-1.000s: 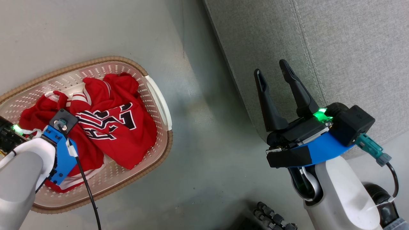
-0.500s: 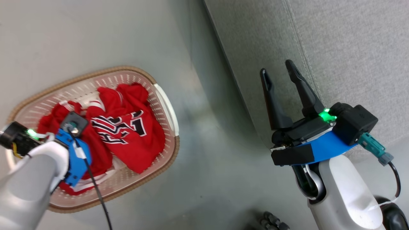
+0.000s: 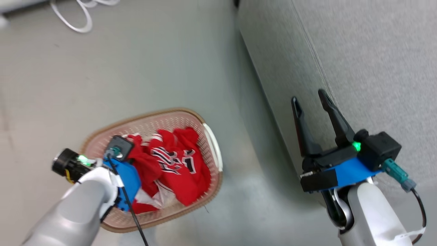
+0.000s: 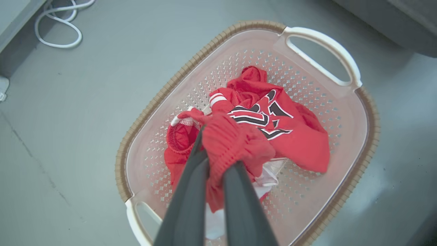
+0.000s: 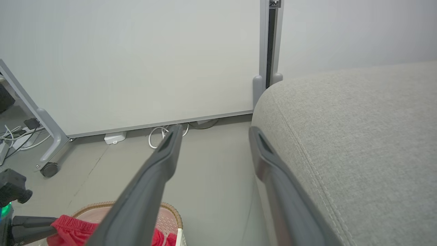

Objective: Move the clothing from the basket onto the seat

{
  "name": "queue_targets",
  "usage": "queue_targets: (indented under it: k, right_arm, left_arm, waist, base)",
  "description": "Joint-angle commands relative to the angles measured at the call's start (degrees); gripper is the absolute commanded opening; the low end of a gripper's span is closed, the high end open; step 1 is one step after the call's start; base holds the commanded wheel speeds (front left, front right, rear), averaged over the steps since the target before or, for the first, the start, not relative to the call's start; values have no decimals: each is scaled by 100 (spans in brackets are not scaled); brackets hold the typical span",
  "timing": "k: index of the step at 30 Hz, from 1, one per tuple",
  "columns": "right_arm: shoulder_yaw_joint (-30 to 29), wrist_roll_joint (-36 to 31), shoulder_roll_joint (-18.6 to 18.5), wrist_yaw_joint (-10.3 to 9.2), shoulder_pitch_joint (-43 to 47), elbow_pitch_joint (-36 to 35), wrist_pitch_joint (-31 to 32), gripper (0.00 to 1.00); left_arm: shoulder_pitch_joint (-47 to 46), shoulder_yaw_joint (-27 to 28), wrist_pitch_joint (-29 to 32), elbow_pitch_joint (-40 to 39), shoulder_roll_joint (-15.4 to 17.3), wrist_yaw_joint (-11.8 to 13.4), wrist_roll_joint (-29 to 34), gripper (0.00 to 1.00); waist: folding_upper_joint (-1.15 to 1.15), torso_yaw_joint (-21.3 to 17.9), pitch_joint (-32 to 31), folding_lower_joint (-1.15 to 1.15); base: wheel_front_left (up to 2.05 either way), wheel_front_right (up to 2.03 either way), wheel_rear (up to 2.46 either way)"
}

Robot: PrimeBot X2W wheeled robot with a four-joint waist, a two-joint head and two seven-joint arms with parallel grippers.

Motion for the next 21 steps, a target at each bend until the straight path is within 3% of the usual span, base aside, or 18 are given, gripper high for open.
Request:
queue_targets:
  k: [1,10,21]
  right_arm:
    - [-59,-67,-17,1,127,45,-21,100]
    - [-222,-223,-16,1,573,243,-20,100]
    - [-258,-241,-15,1,1073,234,173,100]
  left_arm:
    - [58,-18,-109,4,-110,-7,-38,0]
    - [190,-144,-640,-35,-579,-7,-316,0]
    - [145,11,-972,-281,-1075,-8,-724,0]
  waist:
    - [0,441,-556,1]
    - [0,1009,-1597,1]
    - [0,1411,-2519,1]
  base:
    - [0,0,0]
    - [0,0,0]
    - [0,0,0]
